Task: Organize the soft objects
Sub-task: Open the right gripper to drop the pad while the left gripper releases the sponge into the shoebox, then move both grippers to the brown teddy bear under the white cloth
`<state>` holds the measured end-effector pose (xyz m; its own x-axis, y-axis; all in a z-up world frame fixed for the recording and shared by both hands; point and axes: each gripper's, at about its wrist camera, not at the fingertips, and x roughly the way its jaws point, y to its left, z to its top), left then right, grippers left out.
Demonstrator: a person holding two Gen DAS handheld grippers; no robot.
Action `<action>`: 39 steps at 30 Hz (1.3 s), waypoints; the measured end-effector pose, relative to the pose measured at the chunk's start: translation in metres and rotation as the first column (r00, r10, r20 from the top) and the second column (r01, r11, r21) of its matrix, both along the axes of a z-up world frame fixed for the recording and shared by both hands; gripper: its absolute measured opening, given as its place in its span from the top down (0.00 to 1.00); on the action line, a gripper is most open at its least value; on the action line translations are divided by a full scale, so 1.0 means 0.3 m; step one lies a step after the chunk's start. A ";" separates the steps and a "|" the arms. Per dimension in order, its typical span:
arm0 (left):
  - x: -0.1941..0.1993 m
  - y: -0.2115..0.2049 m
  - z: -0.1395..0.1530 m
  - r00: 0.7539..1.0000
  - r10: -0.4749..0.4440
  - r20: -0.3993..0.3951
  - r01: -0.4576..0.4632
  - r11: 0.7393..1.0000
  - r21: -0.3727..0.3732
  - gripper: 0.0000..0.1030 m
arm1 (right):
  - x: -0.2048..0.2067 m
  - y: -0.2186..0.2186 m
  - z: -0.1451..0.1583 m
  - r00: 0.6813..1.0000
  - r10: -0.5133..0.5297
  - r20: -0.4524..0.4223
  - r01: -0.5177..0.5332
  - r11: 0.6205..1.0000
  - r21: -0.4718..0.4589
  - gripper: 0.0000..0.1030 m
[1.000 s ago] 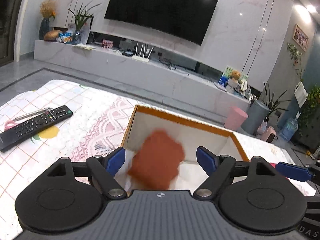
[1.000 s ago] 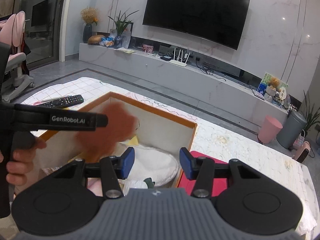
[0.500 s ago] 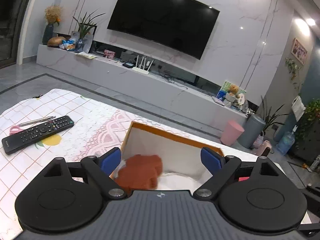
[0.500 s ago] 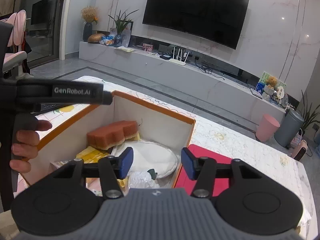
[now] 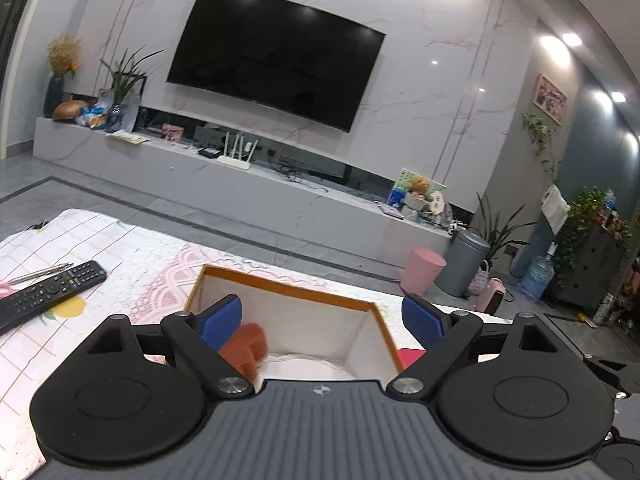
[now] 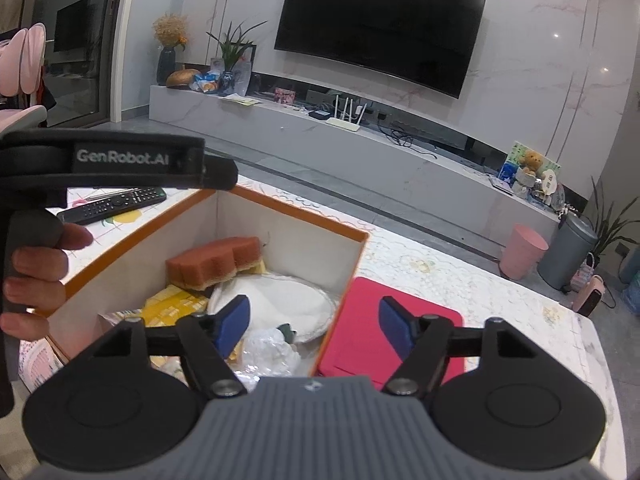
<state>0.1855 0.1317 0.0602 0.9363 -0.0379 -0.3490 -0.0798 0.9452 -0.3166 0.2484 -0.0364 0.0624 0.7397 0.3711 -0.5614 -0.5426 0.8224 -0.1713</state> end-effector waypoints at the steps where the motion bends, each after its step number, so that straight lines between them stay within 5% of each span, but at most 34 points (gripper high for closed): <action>1: -0.002 -0.009 0.003 1.000 -0.006 0.003 0.006 1.000 0.002 0.00 | -0.002 -0.010 0.002 1.000 -0.002 0.001 0.002 1.000 0.000 0.24; 13: -0.018 -0.153 -0.001 0.991 -0.134 0.014 0.133 0.990 0.045 0.00 | -0.015 -0.165 0.019 0.997 -0.061 0.040 0.063 0.997 -0.036 0.03; 23: -0.037 -0.312 -0.033 0.960 -0.279 -0.026 0.280 0.960 0.034 0.00 | 0.002 -0.359 0.015 0.992 -0.117 0.053 0.123 0.986 -0.111 0.03; 39: -0.116 -0.543 -0.130 0.902 -0.429 0.042 0.415 0.891 0.185 0.00 | 0.049 -0.687 -0.112 0.956 -0.292 0.000 0.290 0.951 -0.108 0.03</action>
<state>0.1507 -0.0311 0.0212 0.8701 -0.3831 -0.3102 0.3572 0.9237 -0.1389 0.2630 -0.2425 0.0288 0.7972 0.0790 -0.5985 -0.2855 0.9228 -0.2586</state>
